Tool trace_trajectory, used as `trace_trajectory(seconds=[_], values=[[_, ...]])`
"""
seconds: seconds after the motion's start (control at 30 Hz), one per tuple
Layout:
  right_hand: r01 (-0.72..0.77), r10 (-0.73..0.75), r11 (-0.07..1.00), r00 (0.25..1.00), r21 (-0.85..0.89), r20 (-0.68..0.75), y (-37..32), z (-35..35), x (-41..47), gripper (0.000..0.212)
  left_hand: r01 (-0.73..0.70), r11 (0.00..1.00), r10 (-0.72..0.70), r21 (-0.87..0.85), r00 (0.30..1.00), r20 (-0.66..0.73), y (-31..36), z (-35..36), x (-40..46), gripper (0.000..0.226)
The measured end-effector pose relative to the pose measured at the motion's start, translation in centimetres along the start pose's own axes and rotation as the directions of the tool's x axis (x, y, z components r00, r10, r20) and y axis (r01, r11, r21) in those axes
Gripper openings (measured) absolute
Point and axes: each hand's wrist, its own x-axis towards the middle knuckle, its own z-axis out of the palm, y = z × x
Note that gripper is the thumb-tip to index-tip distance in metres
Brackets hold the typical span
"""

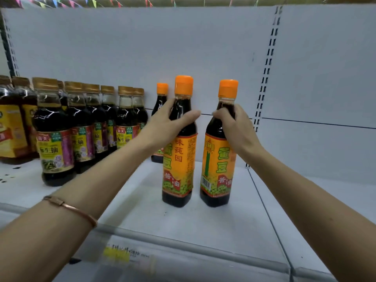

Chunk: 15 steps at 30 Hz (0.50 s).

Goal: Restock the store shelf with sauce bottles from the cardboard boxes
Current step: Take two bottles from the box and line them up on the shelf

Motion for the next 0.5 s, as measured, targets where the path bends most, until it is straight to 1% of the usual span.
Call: trace_trajectory(seconds=[0.1,0.13,0.17,0.2,0.23,0.27,0.3,0.33,0.37,0.4,0.43,0.5], values=[[-0.045,0.045,0.999,0.999,-0.012,0.024,0.2,-0.4,-1.1,0.029,-0.014,0.998,0.027,0.061,0.978,-0.207,-0.4,1.3,-0.6,0.058],[-0.062,0.062,0.998,0.997,-0.009,0.035,0.4,-0.5,-1.6,0.033,-0.014,0.996,0.036,0.094,0.969,-0.244,-0.5,1.6,-0.7,0.057],[-0.077,0.077,0.997,0.996,-0.004,0.051,0.5,-0.5,-2.0,0.037,-0.015,0.992,0.048,0.125,0.964,-0.263,-0.4,1.7,-0.7,0.053],[-0.088,0.087,0.996,0.994,0.01,0.072,0.6,-0.6,-2.5,0.042,-0.012,0.991,0.048,0.137,0.965,-0.259,-0.4,1.6,-0.8,0.047],[-0.099,0.095,0.994,0.991,0.041,0.097,0.6,-0.9,-2.9,0.046,-0.005,0.993,0.032,0.114,0.971,-0.238,-0.3,1.4,-0.9,0.047],[-0.113,0.102,0.99,0.986,0.083,0.132,0.7,-1.2,-3.3,0.05,0.02,0.997,-0.006,0.07,0.981,-0.195,-0.4,1.1,-1.1,0.053],[-0.137,0.116,0.985,0.976,0.107,0.185,0.9,-1.6,-3.8,0.056,0.057,0.998,-0.053,0.032,0.99,-0.134,-0.6,0.8,-1.5,0.064],[-0.167,0.14,0.982,0.956,0.085,0.257,1.3,-2.0,-4.4,0.064,0.1,0.995,-0.098,0.025,0.992,-0.075,-1.1,0.6,-2.2,0.078],[-0.196,0.176,0.98,0.923,0.024,0.341,2.0,-2.2,-5.1,0.073,0.131,0.99,-0.13,0.045,0.991,-0.033,-1.8,0.6,-3.1,0.091],[-0.221,0.221,0.974,0.884,-0.049,0.412,2.8,-2.2,-5.9,0.076,0.154,0.986,-0.153,0.067,0.988,-0.016,-2.8,0.8,-4.1,0.099],[-0.245,0.266,0.964,0.855,-0.107,0.445,3.7,-2.2,-6.6,0.074,0.162,0.984,-0.16,0.072,0.987,-0.021,-3.6,1.1,-5.1,0.1],[-0.268,0.296,0.955,0.848,-0.126,0.44,4.6,-2.3,-7.3,0.063,0.146,0.987,-0.142,0.063,0.988,-0.062,-4.7,1.5,-6.0,0.088]])
